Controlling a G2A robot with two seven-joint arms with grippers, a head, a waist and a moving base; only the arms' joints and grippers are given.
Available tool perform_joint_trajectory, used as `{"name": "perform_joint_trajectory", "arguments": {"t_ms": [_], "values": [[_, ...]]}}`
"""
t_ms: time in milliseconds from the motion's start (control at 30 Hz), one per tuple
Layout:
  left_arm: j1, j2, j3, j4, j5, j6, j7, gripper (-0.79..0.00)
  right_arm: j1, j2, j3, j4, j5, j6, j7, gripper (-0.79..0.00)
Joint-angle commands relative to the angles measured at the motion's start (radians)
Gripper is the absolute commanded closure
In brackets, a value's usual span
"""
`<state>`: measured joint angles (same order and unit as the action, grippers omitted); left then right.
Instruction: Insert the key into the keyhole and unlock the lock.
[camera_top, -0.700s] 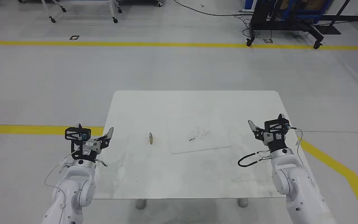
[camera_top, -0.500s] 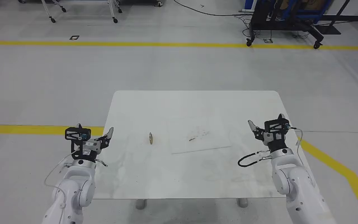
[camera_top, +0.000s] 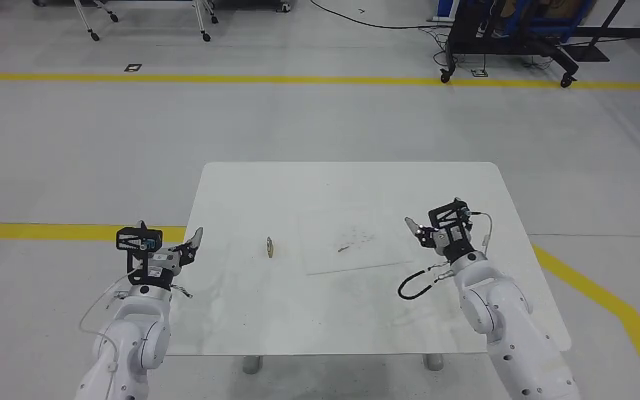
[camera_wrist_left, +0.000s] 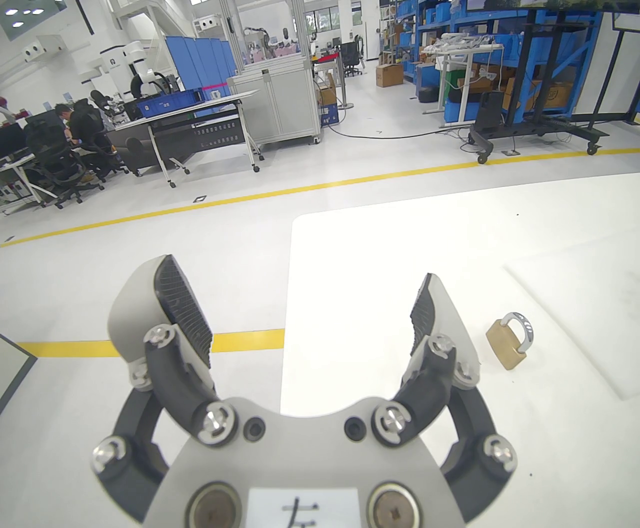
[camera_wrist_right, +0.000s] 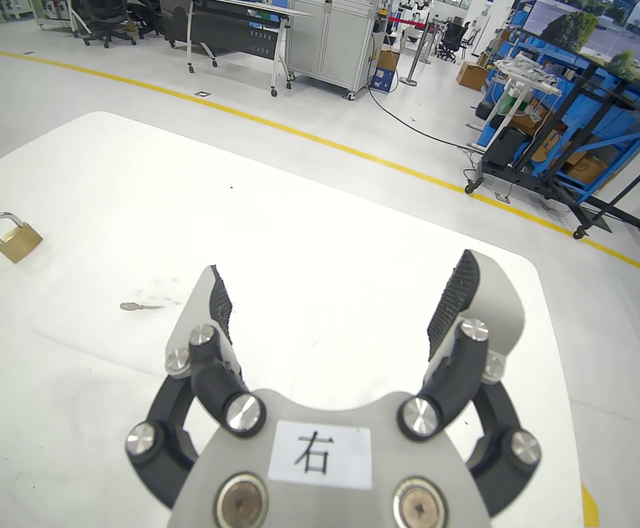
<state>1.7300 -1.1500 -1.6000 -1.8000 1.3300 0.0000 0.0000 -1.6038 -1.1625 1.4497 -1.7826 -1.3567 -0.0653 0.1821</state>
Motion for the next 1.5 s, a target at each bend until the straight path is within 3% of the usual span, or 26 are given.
{"name": "perform_joint_trajectory", "arguments": {"t_ms": [0,100,167,333,433,567,700,800,833,867,900,1200,1467], "values": [[0.000,0.000,0.000,0.000,0.000,0.000,0.000,-0.785,0.000,0.000,0.000,0.000,0.000,0.000,0.000,-0.785],[0.000,0.000,0.000,0.000,0.000,0.000,0.000,-0.785,0.005,0.000,-0.001,0.011,0.001,-0.001,0.014,-0.785],[0.000,0.000,0.000,0.000,0.000,0.000,0.000,-0.785,0.078,0.000,-0.025,0.057,-0.006,-0.062,0.074,-0.785],[0.000,0.000,0.000,0.000,0.000,0.000,0.000,-0.785,0.303,0.005,-0.123,0.264,-0.047,-0.461,0.047,-0.785],[0.000,0.000,0.000,0.000,0.000,0.000,0.000,-0.785,0.422,0.009,-0.187,0.368,-0.152,-0.677,-0.055,-0.785],[0.000,0.000,0.000,0.000,0.000,0.000,0.000,-0.785,0.561,0.008,-0.293,0.512,-0.317,-0.848,-0.180,-0.785],[0.000,0.000,0.000,0.000,0.000,0.000,0.000,-0.785,0.678,-0.007,-0.404,0.647,-0.420,-0.926,-0.264,-0.785],[0.000,0.000,0.000,0.000,0.000,0.000,0.000,-0.785,0.750,-0.028,-0.499,0.756,-0.426,-0.947,-0.305,-0.742],[0.000,0.000,0.000,0.000,0.000,0.000,0.000,-0.785,0.774,-0.036,-0.536,0.795,-0.414,-0.947,-0.318,-0.613],[0.000,0.000,0.000,0.000,0.000,0.000,0.000,-0.785,0.797,-0.045,-0.576,0.827,-0.408,-0.947,-0.329,-0.422],[0.000,0.000,0.000,0.000,0.000,0.000,0.000,-0.785,0.817,-0.053,-0.616,0.855,-0.401,-0.947,-0.347,-0.391],[0.000,0.000,0.000,0.000,0.000,0.000,0.000,-0.785,0.960,-0.129,-0.868,1.074,-0.353,-0.947,-0.432,-0.357],[0.000,0.000,0.000,0.000,0.000,0.000,0.000,-0.785,1.029,-0.177,-0.966,1.188,-0.345,-0.947,-0.481,-0.172]]}}
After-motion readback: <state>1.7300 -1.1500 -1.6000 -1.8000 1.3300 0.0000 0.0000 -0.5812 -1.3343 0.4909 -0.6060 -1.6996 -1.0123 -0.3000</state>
